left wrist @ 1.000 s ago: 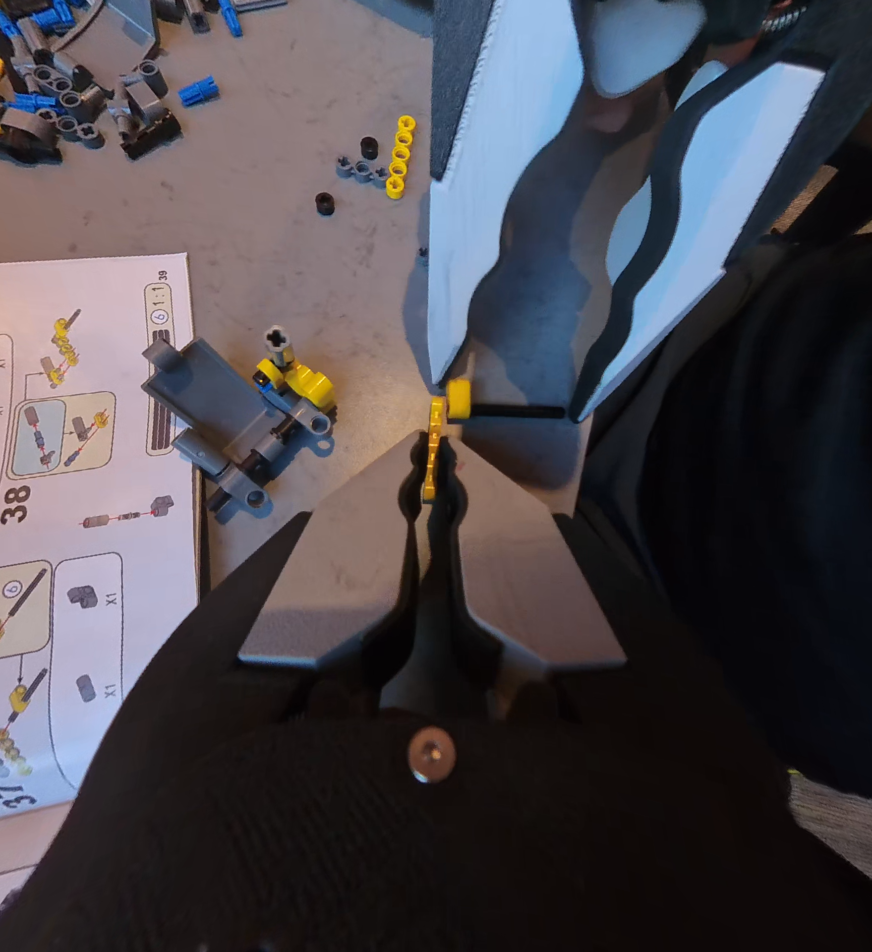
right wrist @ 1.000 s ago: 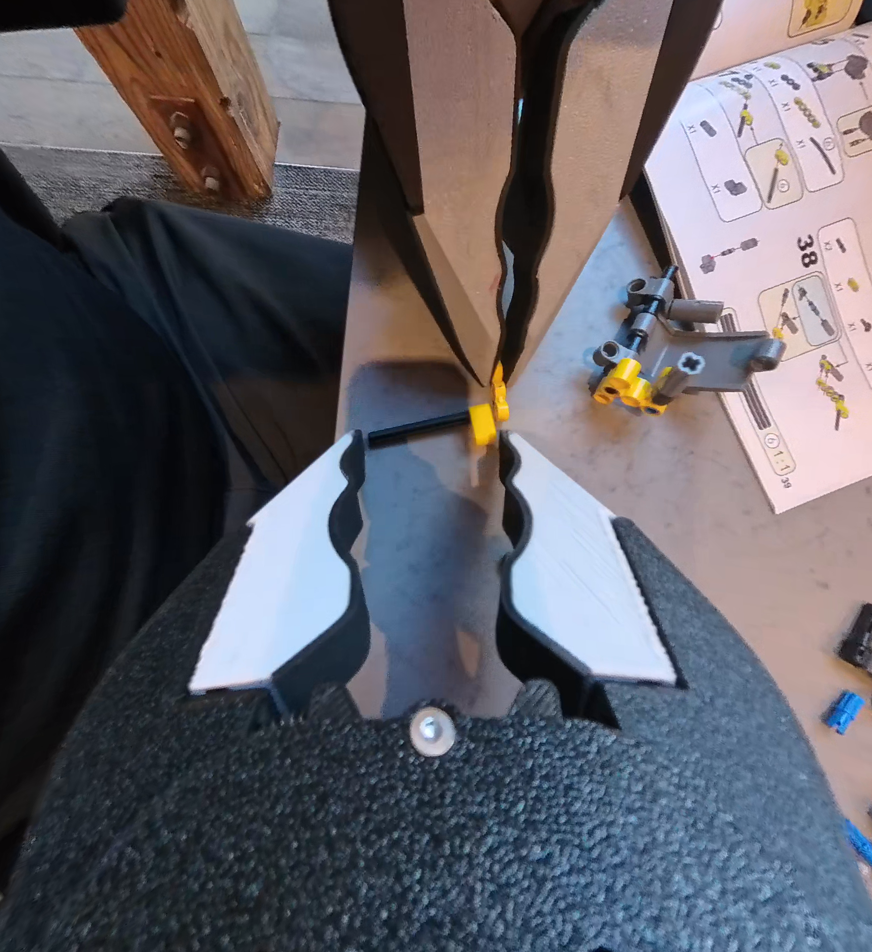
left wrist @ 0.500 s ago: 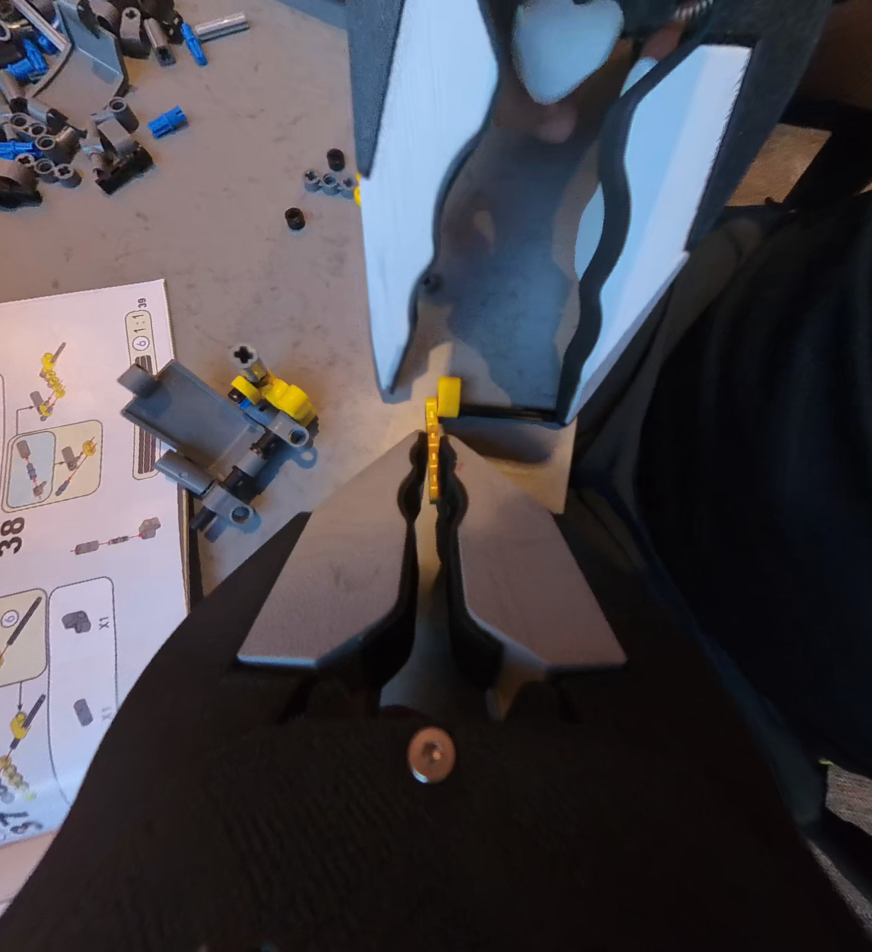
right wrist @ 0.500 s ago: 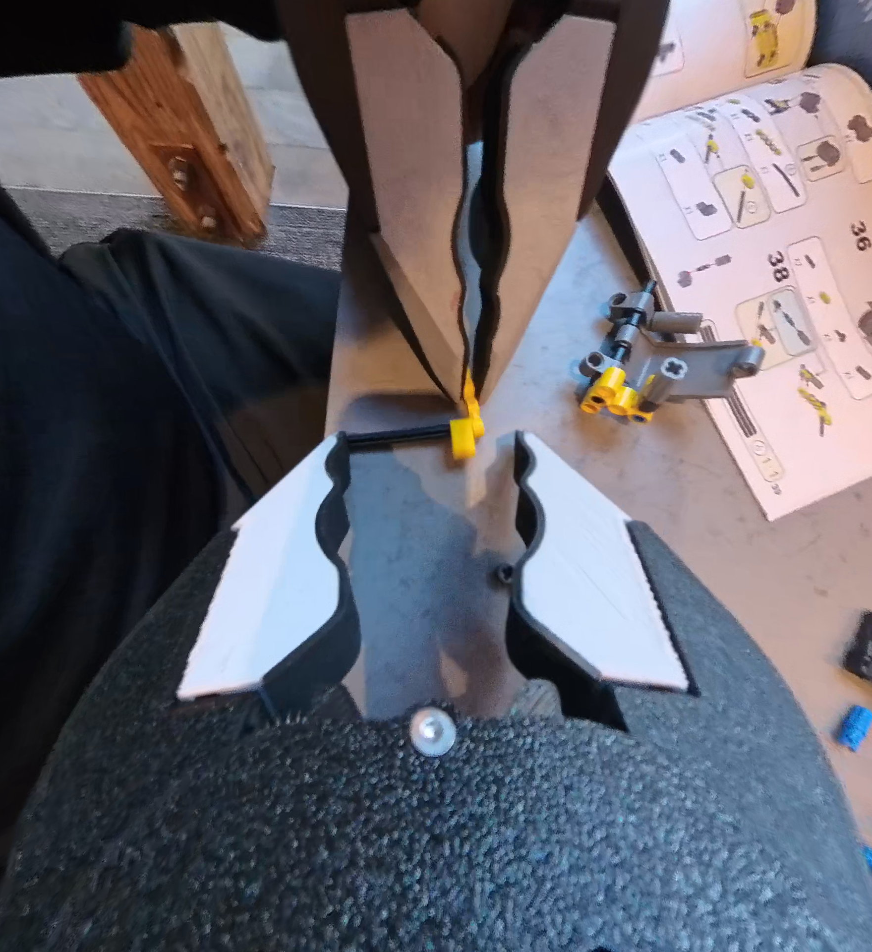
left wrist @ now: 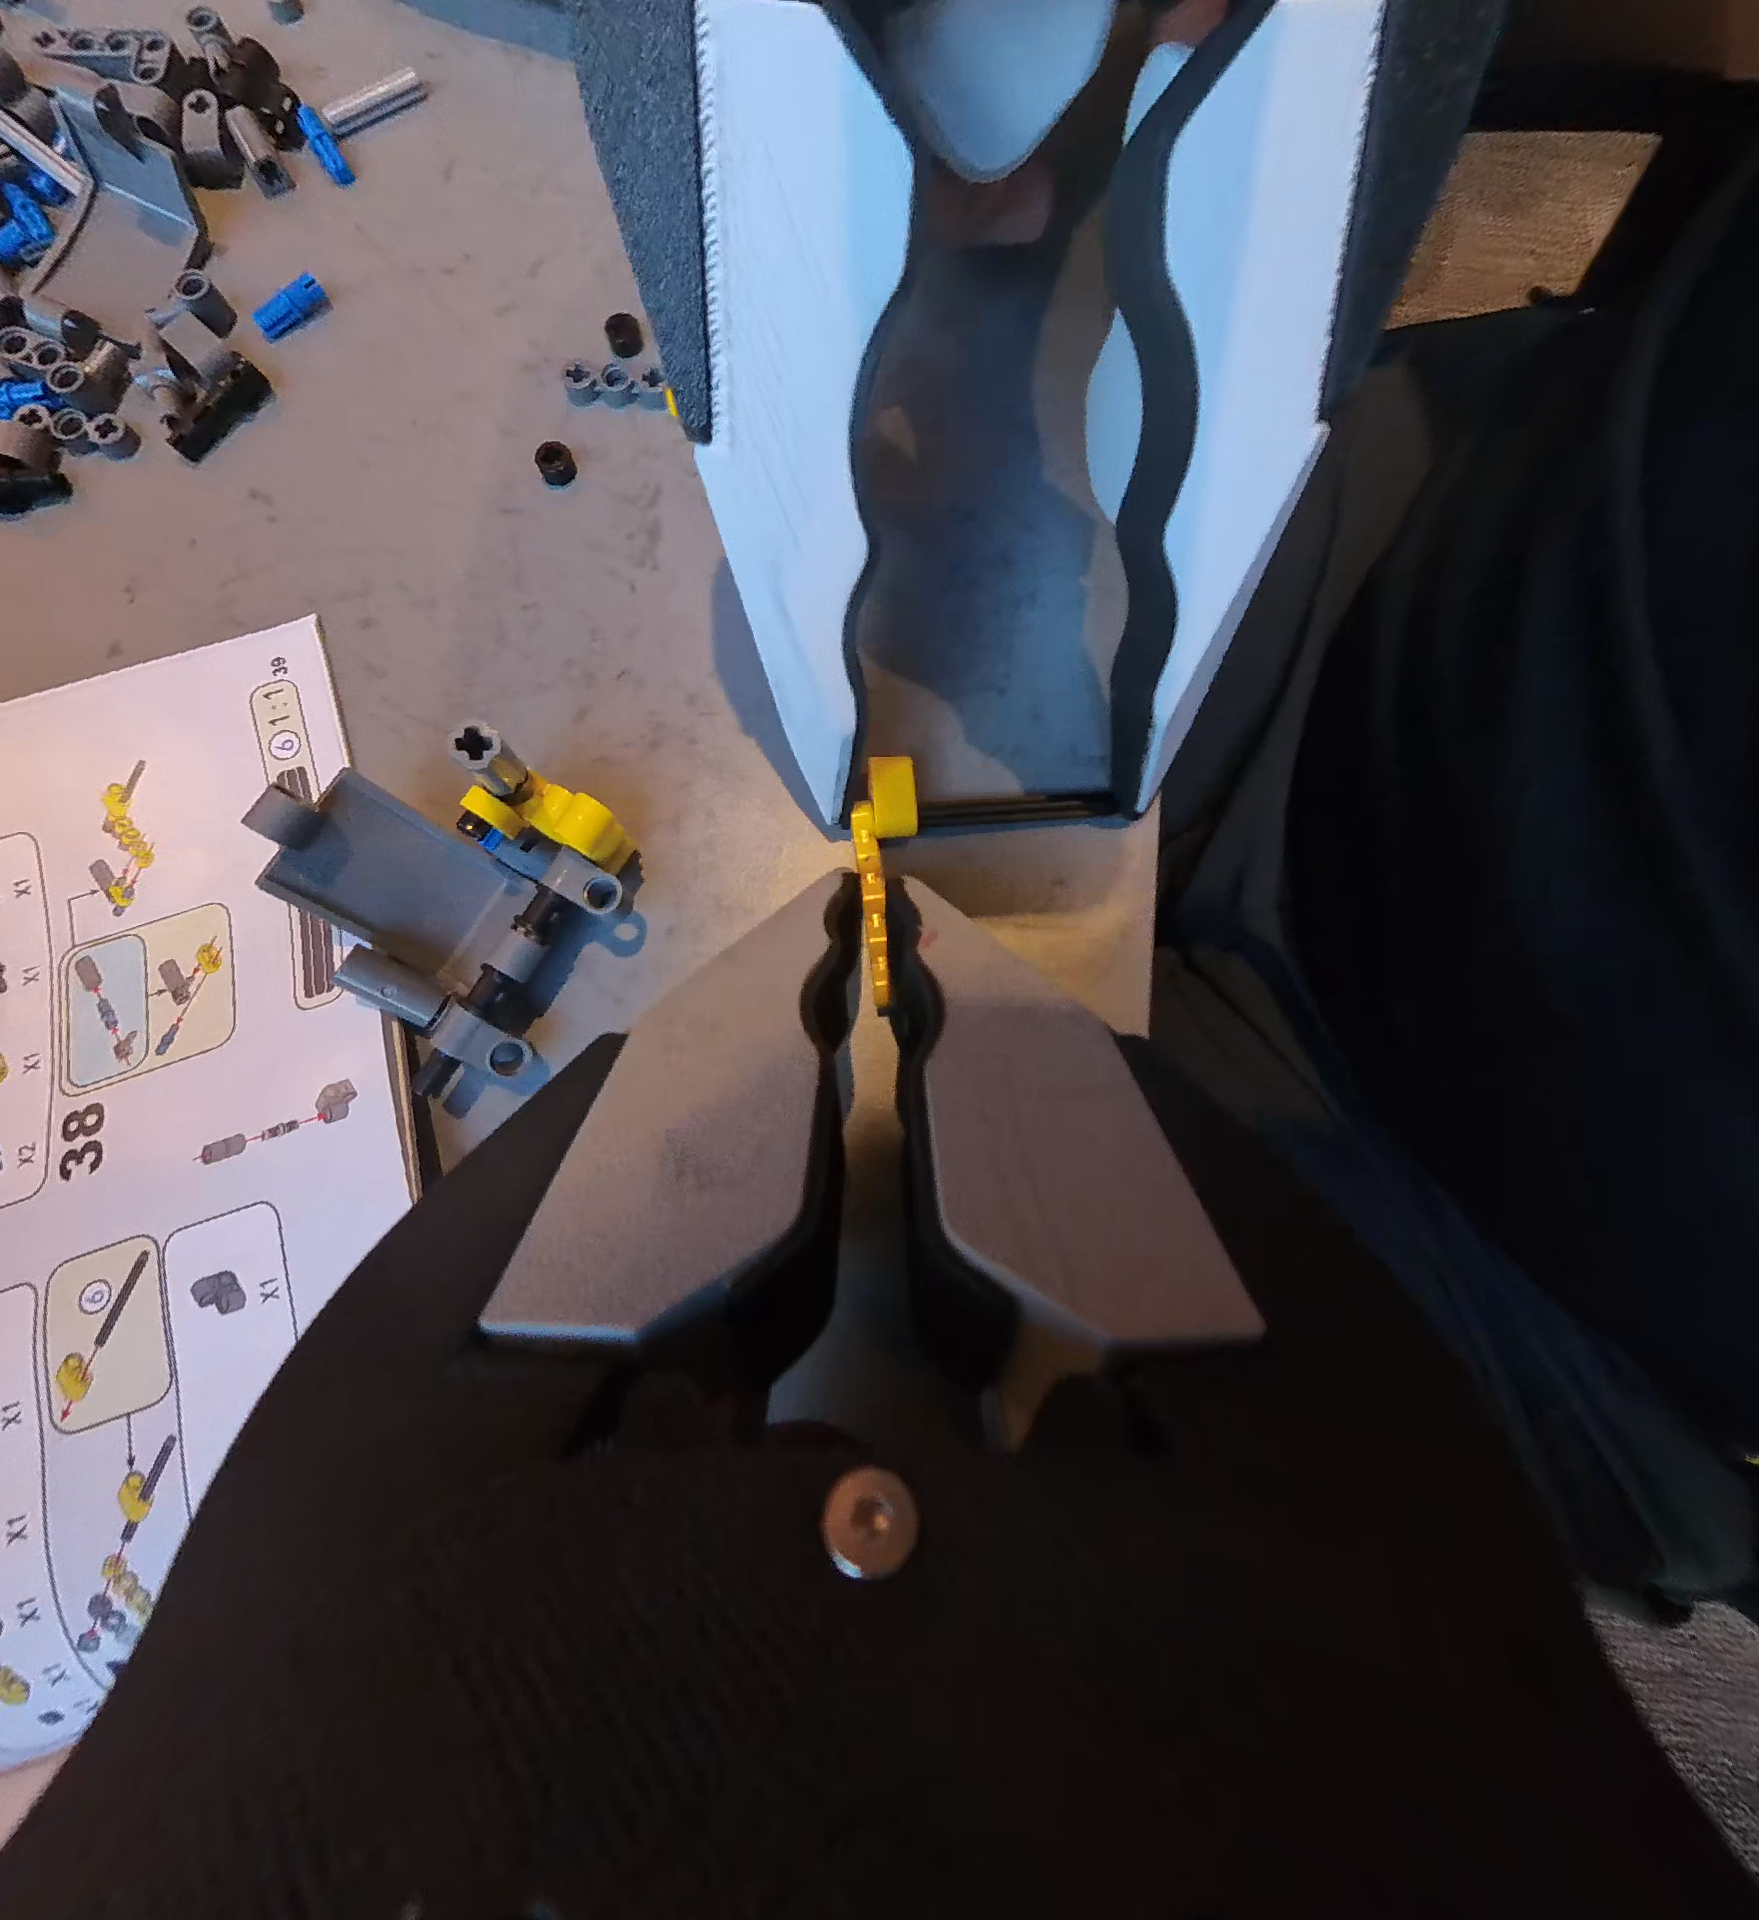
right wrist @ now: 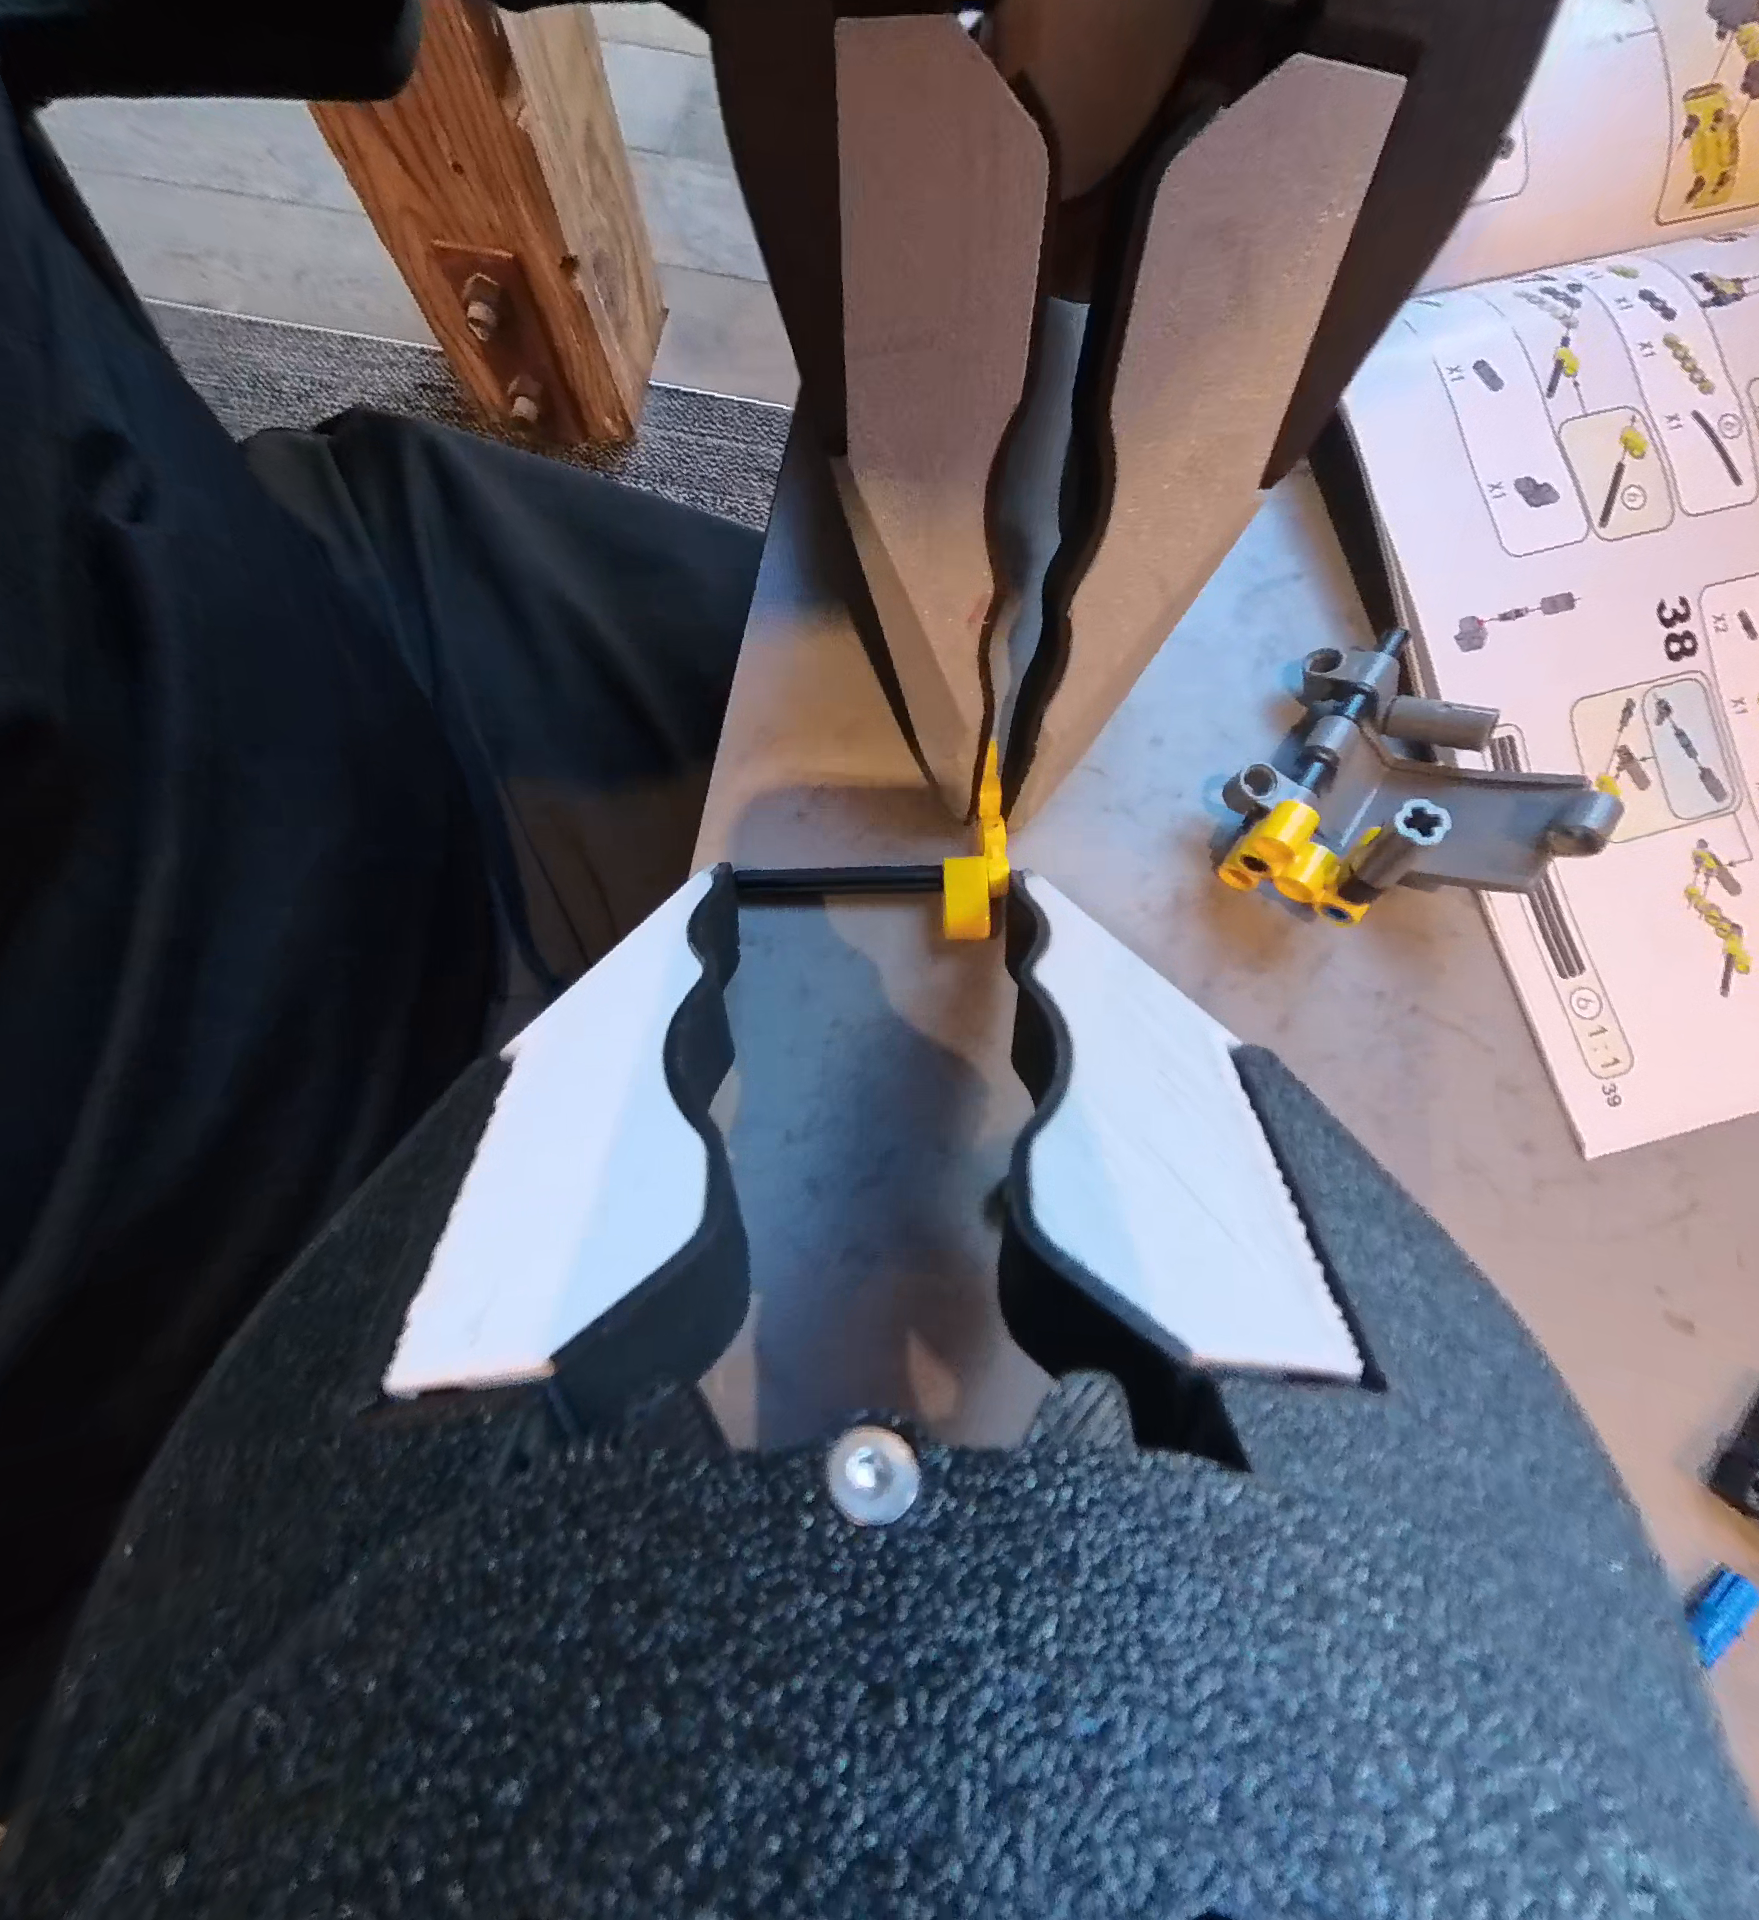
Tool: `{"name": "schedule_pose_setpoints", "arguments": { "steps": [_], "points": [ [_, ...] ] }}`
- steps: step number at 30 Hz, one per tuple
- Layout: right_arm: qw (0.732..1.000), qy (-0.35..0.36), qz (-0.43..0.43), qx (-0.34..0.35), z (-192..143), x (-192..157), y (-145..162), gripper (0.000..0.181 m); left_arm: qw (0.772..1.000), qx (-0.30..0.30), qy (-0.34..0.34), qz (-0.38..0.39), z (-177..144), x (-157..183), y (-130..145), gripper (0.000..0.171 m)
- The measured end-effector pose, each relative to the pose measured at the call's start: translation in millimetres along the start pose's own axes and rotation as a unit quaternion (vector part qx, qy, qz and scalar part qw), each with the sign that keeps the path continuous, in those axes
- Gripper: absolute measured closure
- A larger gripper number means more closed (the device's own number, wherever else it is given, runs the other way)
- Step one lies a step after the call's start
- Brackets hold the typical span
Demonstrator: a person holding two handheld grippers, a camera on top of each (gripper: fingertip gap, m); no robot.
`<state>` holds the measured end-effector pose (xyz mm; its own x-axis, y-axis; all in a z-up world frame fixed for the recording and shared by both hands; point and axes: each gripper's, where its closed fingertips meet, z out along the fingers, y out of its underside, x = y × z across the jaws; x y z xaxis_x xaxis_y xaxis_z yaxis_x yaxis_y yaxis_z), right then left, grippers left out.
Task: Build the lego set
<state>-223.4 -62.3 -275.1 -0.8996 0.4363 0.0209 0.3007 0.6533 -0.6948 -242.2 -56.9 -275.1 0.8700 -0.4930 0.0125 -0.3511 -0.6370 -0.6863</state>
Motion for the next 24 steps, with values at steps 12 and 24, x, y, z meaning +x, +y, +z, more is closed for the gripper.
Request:
{"name": "schedule_pose_setpoints", "arguments": {
  "steps": [12, 24],
  "points": [
    [1.000, -0.020, -0.008, -0.006, 0.4, -0.7, -0.2, 0.130, 1.000, 0.005, 0.013, -0.006, -1.2, 0.3, 0.4, 0.169],
    [1.000, -0.029, -0.008, 0.000, 1.3, -1.1, -1.2, 0.130, 1.000, 0.019, 0.016, -0.018, 1.1, 0.7, -2.3, 0.168]
  ]
}}
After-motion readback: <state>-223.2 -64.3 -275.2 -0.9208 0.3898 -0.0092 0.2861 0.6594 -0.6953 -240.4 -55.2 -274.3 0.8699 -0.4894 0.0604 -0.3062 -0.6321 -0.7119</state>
